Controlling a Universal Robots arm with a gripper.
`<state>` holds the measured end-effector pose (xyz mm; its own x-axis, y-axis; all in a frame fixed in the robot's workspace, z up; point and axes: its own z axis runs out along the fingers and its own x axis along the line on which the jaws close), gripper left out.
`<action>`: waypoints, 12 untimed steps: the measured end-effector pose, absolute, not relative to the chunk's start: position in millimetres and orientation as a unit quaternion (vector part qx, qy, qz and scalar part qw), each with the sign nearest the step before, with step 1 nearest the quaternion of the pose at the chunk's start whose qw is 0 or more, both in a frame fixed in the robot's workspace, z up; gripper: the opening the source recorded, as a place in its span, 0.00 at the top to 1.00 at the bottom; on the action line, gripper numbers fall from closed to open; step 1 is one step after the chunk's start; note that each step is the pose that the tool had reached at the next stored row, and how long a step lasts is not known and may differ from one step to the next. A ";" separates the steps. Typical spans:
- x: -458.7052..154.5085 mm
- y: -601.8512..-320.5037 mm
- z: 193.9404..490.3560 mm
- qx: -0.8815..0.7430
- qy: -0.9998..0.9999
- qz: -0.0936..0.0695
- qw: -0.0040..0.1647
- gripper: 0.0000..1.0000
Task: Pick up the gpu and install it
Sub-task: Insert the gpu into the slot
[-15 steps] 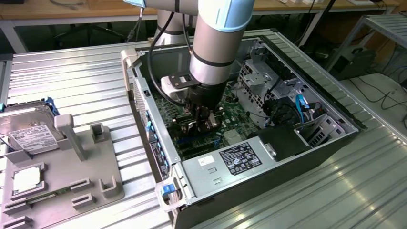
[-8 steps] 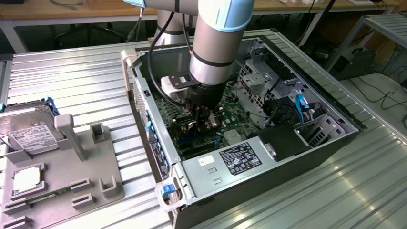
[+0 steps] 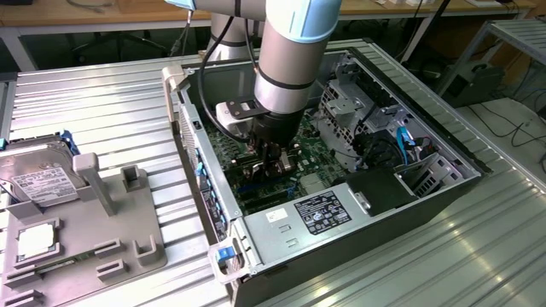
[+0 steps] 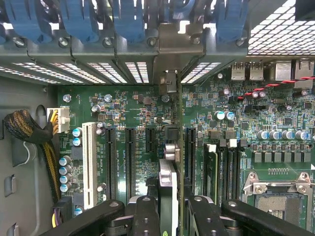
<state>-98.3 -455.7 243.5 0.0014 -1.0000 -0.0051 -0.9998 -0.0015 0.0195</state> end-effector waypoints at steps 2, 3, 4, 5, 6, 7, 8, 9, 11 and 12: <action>-98.2 -455.7 242.2 0.708 -0.707 -0.009 0.005 0.72; -98.2 -455.7 241.6 0.708 -0.707 -0.009 0.005 0.72; -98.3 -455.7 241.0 0.708 -0.707 -0.009 0.005 0.72; -98.3 -455.8 240.8 0.708 -0.707 -0.009 0.005 0.72; -98.3 -455.8 240.8 0.708 -0.707 -0.009 0.005 0.72; -98.3 -455.8 240.7 0.708 -0.707 -0.009 0.005 0.72; -98.3 -455.7 240.6 0.708 -0.707 -0.009 0.005 0.72; -98.3 -455.7 240.6 0.708 -0.707 -0.009 0.005 0.72; -98.3 -455.6 241.9 0.708 -0.707 -0.009 0.005 0.72; -98.4 -455.6 243.1 0.708 -0.707 -0.009 0.005 0.72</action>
<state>-98.4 -455.6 243.1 0.0012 -1.0000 -0.0061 -0.9998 -0.0013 0.0192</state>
